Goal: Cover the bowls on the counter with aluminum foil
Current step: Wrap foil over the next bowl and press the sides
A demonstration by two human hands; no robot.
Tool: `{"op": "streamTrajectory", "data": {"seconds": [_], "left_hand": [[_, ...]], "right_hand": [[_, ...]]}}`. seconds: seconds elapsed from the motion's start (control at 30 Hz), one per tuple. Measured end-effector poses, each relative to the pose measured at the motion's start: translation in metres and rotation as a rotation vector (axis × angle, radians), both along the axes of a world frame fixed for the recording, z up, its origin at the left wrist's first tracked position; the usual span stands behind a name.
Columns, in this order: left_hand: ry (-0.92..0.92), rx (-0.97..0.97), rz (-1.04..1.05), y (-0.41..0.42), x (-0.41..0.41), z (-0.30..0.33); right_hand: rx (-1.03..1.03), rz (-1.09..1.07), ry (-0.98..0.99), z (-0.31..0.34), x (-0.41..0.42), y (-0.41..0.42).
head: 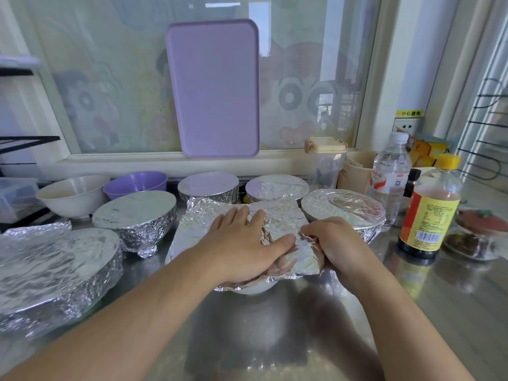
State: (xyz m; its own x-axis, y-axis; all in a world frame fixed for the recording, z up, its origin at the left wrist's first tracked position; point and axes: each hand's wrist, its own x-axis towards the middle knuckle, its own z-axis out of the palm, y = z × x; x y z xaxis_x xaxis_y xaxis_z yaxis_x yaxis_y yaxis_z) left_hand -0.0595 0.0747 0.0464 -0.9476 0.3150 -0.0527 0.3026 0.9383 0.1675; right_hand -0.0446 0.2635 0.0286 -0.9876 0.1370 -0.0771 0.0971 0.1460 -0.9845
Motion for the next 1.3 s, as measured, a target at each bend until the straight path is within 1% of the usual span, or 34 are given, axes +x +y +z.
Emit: {"op": "streamTrajectory", "data": {"seconds": [0.2, 0.43, 0.5, 0.63, 0.73, 0.8, 0.87, 0.9, 0.97, 1.03, 1.07, 1.13, 1.23, 1.3], "left_hand": [[-0.057, -0.004, 0.027, -0.006, -0.001, 0.0], [-0.074, -0.021, 0.034, -0.006, 0.001, -0.002], [-0.067, -0.03, 0.037, -0.005, 0.001, -0.003], [-0.058, -0.038, 0.035, -0.005, 0.002, -0.005], [-0.064, -0.047, 0.032, -0.005, 0.003, -0.005], [-0.058, -0.049, 0.036, -0.005, 0.003, -0.005], [-0.057, -0.04, 0.037, -0.004, 0.003, -0.005], [-0.056, -0.04, 0.033, -0.004, 0.003, -0.005], [-0.044, -0.053, 0.006, -0.005, 0.003, -0.006], [-0.018, -0.079, -0.032, -0.007, 0.001, -0.007], [-0.006, -0.081, -0.045, -0.008, 0.001, -0.008], [0.004, -0.065, -0.052, -0.008, -0.002, -0.011], [0.05, -0.035, -0.071, -0.009, -0.007, -0.015], [0.114, -0.125, -0.117, -0.017, -0.012, -0.015]], "right_hand": [[-0.041, 0.025, -0.02, 0.0, -0.001, 0.001], [-0.018, 0.005, -0.005, -0.003, -0.003, 0.001], [0.034, -0.067, 0.079, -0.004, -0.004, 0.002], [0.364, -0.311, 0.403, -0.005, 0.0, 0.002], [0.431, -0.399, 0.561, 0.008, 0.005, 0.002], [0.493, -0.315, 0.614, 0.026, 0.003, -0.003], [0.57, -0.117, 0.612, 0.043, -0.001, -0.017], [0.612, 0.009, 0.572, 0.048, -0.004, -0.025], [0.679, 0.269, 0.427, 0.048, -0.014, -0.041], [0.744, 0.458, 0.296, 0.039, -0.024, -0.052], [0.783, 0.497, 0.276, 0.034, -0.028, -0.054], [0.795, 0.507, 0.272, 0.027, -0.036, -0.051], [0.808, 0.503, 0.318, 0.022, -0.037, -0.047], [0.952, 0.522, 0.383, 0.016, -0.038, -0.044]]}}
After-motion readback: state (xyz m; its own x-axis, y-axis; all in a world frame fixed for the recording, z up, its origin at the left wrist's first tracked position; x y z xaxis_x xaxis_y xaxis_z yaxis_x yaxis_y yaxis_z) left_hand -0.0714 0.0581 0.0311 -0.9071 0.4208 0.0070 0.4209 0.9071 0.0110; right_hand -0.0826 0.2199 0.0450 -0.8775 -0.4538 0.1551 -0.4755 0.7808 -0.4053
